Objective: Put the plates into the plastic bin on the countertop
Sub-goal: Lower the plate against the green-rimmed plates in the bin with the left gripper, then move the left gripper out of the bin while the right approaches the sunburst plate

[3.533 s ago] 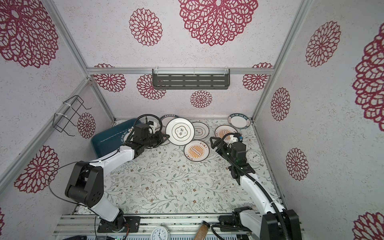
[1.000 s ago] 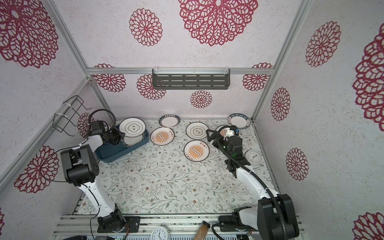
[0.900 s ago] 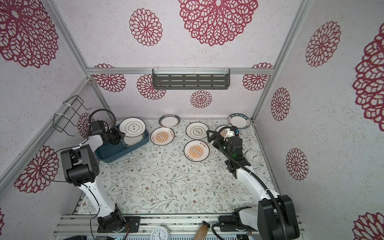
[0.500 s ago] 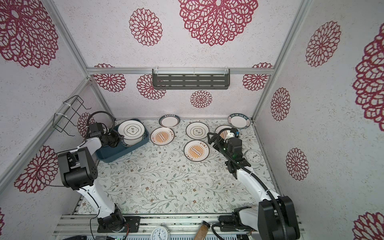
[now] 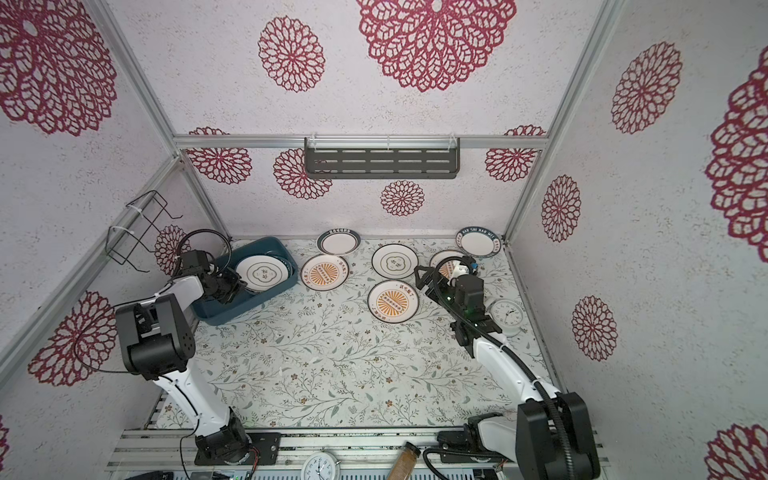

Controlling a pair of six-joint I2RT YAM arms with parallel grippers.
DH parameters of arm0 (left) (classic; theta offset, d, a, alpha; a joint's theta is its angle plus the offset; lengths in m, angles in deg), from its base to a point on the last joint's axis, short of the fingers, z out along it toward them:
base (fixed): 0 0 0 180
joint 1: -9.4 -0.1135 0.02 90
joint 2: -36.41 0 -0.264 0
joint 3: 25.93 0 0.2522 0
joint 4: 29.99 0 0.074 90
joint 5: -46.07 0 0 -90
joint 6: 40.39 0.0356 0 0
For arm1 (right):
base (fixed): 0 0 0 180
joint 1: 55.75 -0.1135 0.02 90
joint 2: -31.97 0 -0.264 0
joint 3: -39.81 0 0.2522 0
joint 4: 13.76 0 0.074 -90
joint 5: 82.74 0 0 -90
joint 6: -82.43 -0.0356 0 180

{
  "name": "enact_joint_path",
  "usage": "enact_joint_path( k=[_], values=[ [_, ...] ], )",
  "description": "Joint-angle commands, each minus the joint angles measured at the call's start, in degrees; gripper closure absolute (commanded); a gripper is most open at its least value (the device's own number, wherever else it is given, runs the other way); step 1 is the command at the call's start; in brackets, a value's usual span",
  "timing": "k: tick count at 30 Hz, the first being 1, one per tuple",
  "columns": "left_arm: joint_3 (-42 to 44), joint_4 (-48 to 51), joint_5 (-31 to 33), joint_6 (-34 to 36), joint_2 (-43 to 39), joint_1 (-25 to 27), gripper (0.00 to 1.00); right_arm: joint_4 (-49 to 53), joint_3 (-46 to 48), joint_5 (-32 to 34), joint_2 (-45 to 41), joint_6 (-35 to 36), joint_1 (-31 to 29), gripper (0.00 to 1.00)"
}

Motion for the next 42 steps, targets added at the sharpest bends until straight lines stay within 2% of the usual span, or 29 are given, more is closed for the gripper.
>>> enact_joint_path(
  k=[1,5,8,13,16,20,24,27,29,35,39,42],
  values=[
    [-2.49,2.38,0.25,3.27,2.59,1.79,0.89,0.33,-0.88,1.7,-2.58,1.49,-0.22,0.01],
    [-4.1,5.01,2.07,3.97,3.14,2.08,0.63,0.88,-0.37,2.25,-3.18,1.62,-0.23,0.01],
    [-5.65,8.04,4.32,4.97,3.29,2.07,0.55,0.49,0.29,2.78,-3.4,1.22,-0.3,0.01],
    [-7.7,12.47,9.75,7.61,0.88,2.96,0.3,3.38,0.27,5.9,-2.93,1.58,-0.3,0.01],
    [-9.01,15.55,15.29,9.47,-2.4,3.89,0.22,9.06,-1.22,9.37,-1.89,2.7,-0.3,0.01],
    [-9.49,17.85,21.5,11.32,-5.77,5.17,0.15,10.2,-1.59,10.26,-0.61,2.98,-0.3,0.01],
    [-7.96,15.74,23.11,14.16,-10.94,7.65,0.1,8.54,-1.95,9.04,1.54,2.98,-0.25,0.01],
    [-4.22,9.9,21.85,15.33,-15.62,10.01,0.04,8.46,-3.62,7.17,4.1,3.59,-0.3,0.01],
    [-2.48,6.95,18.77,15.46,-18.41,10.97,0.01,9.81,-5.02,7.35,5.92,3.72,-0.3,0.01],
    [0.61,-1.17,2.27,15.54,-24.76,13.9,0.03,8.68,-6.99,4.41,11.73,2.66,-0.31,0.01],
    [1.52,-1.7,-3.45,15.14,-26.13,18.16,0.03,8.79,-8.15,2.44,15.37,1.61,-0.39,0.01],
    [2.48,-1.84,-5.42,14.44,-26.24,21.85,0.03,8.81,-8.39,1.87,17.85,0.99,-0.39,0.01]
  ],
)
